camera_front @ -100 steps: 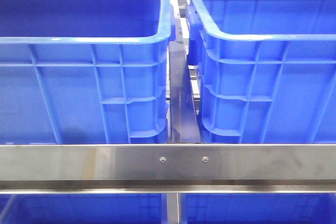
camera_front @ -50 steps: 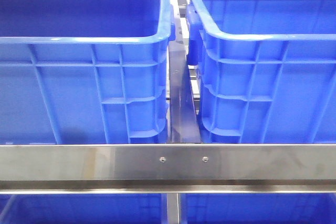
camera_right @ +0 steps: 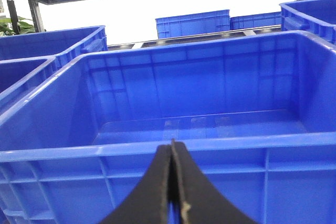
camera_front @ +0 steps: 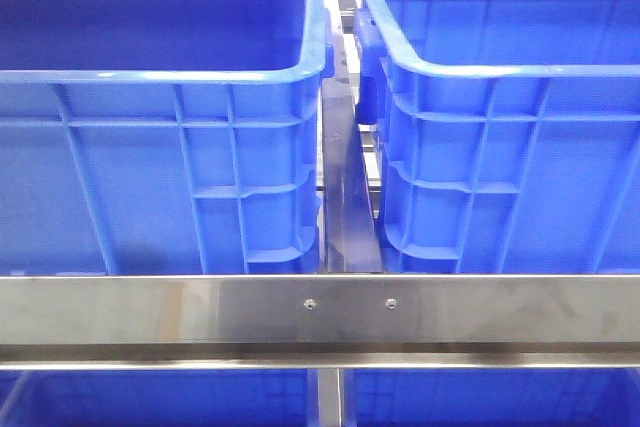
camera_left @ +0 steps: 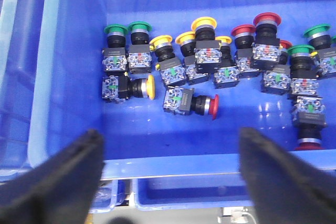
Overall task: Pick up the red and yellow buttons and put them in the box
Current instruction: 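Lower the left gripper and grasp a red-capped push button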
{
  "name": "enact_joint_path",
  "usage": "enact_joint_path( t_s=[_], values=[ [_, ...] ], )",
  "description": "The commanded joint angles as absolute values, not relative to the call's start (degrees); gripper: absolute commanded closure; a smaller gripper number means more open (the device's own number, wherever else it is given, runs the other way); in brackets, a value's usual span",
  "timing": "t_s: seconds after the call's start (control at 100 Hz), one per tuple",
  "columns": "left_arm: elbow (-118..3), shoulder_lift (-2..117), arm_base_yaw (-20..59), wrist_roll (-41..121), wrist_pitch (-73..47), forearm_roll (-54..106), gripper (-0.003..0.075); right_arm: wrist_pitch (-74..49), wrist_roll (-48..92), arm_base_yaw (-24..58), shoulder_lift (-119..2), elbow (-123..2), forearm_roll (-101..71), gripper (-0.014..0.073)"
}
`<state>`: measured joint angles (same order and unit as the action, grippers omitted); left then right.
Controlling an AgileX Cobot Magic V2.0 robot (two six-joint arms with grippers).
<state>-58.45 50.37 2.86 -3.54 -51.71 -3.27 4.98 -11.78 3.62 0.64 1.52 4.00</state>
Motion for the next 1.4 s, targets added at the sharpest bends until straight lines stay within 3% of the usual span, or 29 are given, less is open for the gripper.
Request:
enact_joint_path(
  t_s=[0.0,0.25,0.66,1.0,1.39],
  values=[
    [-60.49,50.28,2.73,-3.65,-47.61,-1.61,0.0156,9.65,-11.72,3.68,2.02,0.42,4.56,0.0662],
    [-62.90,56.31,5.59,1.72,-46.19,4.87,0.0156,9.65,-11.72,3.68,2.02,0.42,4.56,0.0662],
    [-76.94,81.64,16.15,1.72,-45.33,3.66,0.0156,9.65,-11.72,3.68,2.02,0.42,4.56,0.0662],
    [-86.68,96.92,16.79,1.85,-45.98,3.52,0.0156,9.65,-11.72,3.68,2.02,0.42,4.56,0.0662],
    [-88.35,103.26,16.79,2.24,-42.81,2.86,0.0156,9.65,-11.72,3.68,2.02,0.42,4.56,0.0662]
  ],
)
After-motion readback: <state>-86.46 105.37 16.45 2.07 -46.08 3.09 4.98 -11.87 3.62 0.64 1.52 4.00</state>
